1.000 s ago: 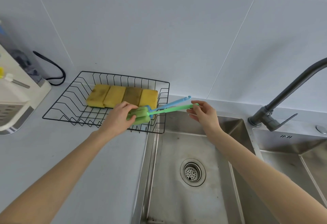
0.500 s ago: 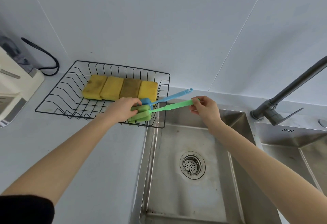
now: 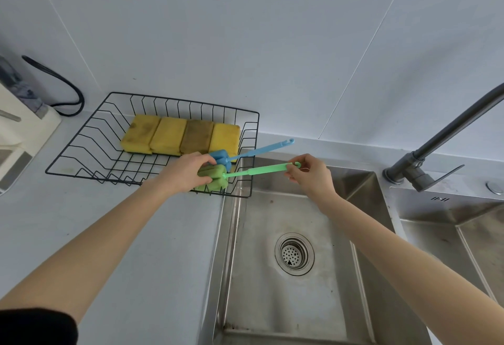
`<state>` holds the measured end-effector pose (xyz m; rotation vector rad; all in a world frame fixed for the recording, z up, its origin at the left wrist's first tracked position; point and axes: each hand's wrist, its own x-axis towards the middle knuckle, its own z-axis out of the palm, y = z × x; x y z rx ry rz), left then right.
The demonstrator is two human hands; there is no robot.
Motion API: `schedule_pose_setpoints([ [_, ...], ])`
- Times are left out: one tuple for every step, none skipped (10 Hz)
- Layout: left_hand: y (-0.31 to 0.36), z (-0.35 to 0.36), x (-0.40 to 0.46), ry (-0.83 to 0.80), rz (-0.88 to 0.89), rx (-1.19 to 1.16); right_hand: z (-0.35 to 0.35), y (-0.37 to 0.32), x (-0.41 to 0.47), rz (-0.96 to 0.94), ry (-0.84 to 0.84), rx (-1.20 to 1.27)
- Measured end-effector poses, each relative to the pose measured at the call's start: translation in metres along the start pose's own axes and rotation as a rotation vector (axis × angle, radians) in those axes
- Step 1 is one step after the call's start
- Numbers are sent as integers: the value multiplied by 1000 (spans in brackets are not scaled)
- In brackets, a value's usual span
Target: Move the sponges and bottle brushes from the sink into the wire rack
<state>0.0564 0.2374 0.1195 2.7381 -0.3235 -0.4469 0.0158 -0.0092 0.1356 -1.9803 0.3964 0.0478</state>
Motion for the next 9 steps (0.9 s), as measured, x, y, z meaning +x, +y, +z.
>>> schedule_pose_setpoints([
  [0,6,4,2,-6,35,2,-1,0,-23,-3,-43],
  [1,9,5,6,-14,63,4,-2,3,-38,-10,-92],
  [4,11,6,7,-34,103,5,-3,5,-59,0,-146],
  [6,11,7,1,-43,116,5,-3,5,-76,-9,-174],
  [3,7,10,-47,-49,73,4,-5,3,-98,-61,-262],
  [0,0,10,-104,-54,20,2,-7,1,-108,-94,-302],
  [4,-9,6,-163,-38,-16,-3,-13,-1,-102,-166,-359],
  [12,-12,2,-150,-19,-33,-6,-18,-3,-107,-230,-461],
  [26,-18,0,-118,5,-31,-14,-25,-6,-126,-280,-640],
])
